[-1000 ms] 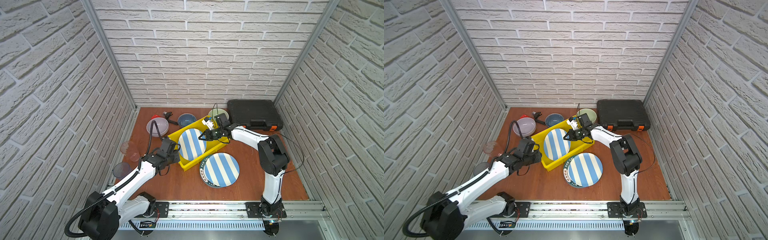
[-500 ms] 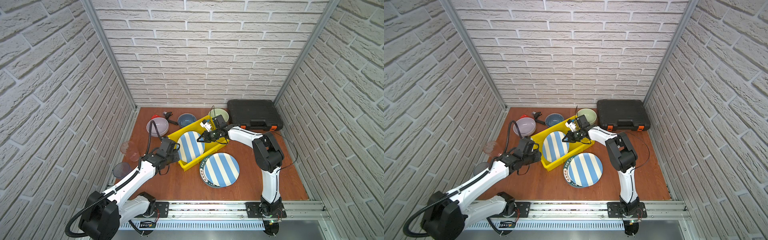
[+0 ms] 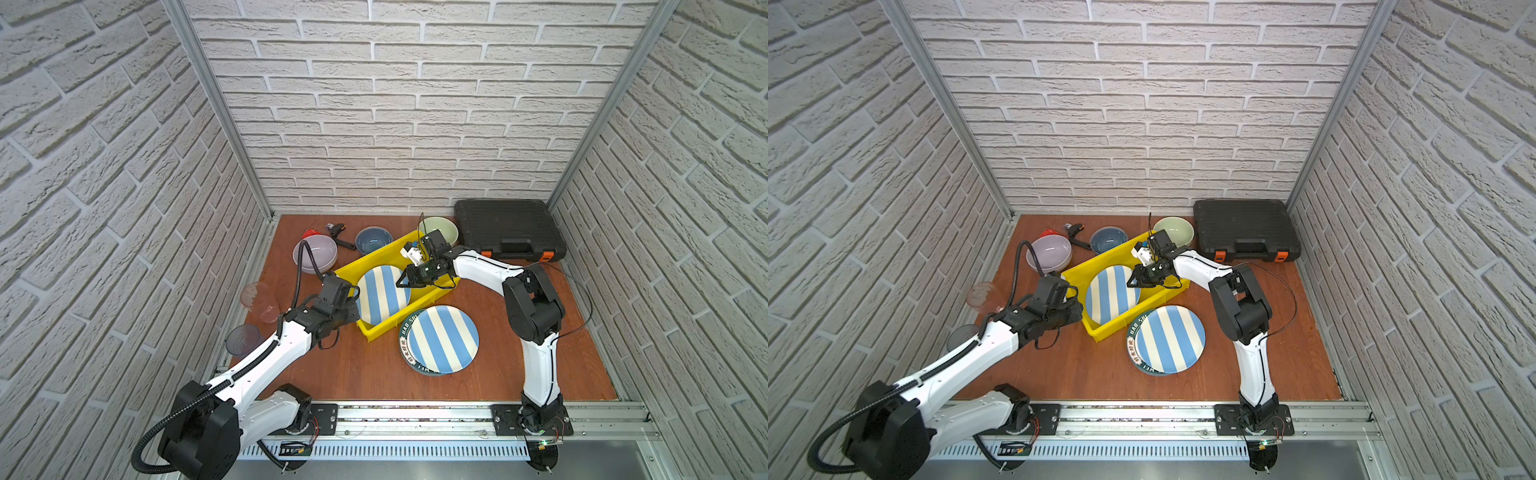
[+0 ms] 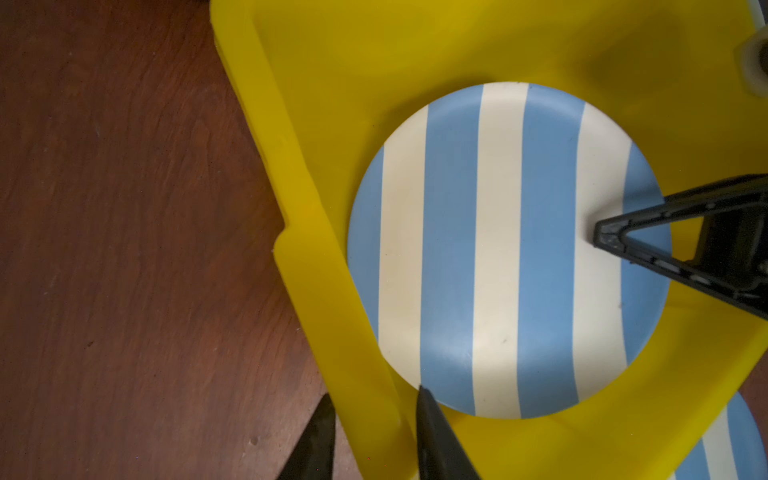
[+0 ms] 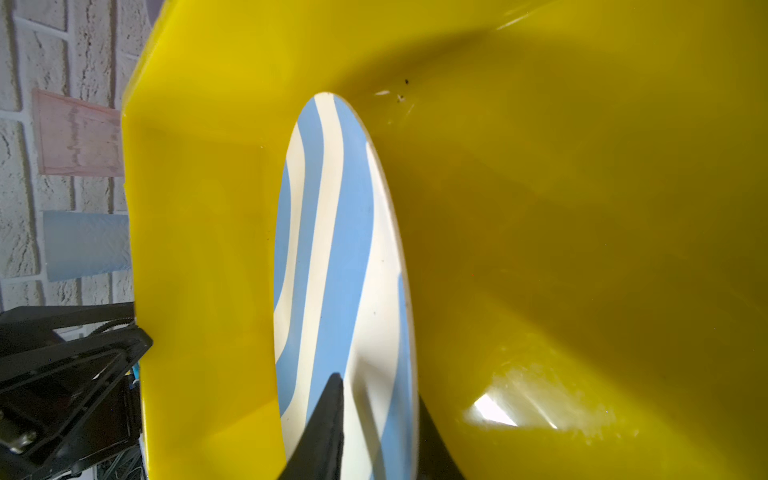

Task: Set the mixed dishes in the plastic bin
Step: 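Carry the upright striped plate over the yellow bin with the right gripper, then lower the plate into the bin and open the right gripper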

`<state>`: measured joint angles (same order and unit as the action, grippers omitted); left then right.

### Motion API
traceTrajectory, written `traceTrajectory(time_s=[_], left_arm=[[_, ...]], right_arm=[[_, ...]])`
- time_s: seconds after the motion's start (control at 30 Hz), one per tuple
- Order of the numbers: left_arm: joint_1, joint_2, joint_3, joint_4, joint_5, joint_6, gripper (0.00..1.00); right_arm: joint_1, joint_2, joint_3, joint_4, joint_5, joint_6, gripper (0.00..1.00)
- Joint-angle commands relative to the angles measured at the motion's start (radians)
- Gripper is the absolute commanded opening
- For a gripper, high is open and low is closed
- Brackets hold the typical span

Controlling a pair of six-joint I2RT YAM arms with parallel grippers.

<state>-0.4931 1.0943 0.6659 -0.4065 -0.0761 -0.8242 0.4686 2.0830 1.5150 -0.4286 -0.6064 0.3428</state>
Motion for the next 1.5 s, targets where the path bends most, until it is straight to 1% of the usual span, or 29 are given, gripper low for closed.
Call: traceTrajectory(time_s=[0.0,0.1,0.27,0.4,0.5,1.0,1.23,1.47], left_arm=[[0.001,0.01,-0.019,0.038,0.021,0.013,0.33],[0.002,0.007,-0.019,0.034,0.021,0.014,0.33],[0.002,0.004,-0.017,0.035,0.021,0.014,0.33],[0.001,0.004,-0.017,0.032,0.025,0.016,0.33],[0.001,0.001,-0.017,0.031,0.025,0.017,0.33],[0.002,-0.01,-0.008,0.023,0.035,0.028,0.33],[0.001,-0.025,-0.007,0.013,0.034,0.031,0.34],[0.002,-0.057,0.014,-0.036,0.026,0.05,0.35]], right_arm=[[0.01,0.016,0.028,-0.016,0.033,-0.018,0.29],[0.013,0.017,0.039,-0.028,0.067,-0.02,0.32],[0.033,0.033,0.087,-0.096,0.161,-0.056,0.36],[0.049,0.051,0.116,-0.131,0.203,-0.072,0.38],[0.057,0.059,0.127,-0.146,0.225,-0.083,0.41],[0.062,0.052,0.142,-0.191,0.282,-0.115,0.46],[0.062,0.012,0.163,-0.236,0.315,-0.143,0.48],[0.061,-0.095,0.158,-0.246,0.348,-0.148,0.49]])
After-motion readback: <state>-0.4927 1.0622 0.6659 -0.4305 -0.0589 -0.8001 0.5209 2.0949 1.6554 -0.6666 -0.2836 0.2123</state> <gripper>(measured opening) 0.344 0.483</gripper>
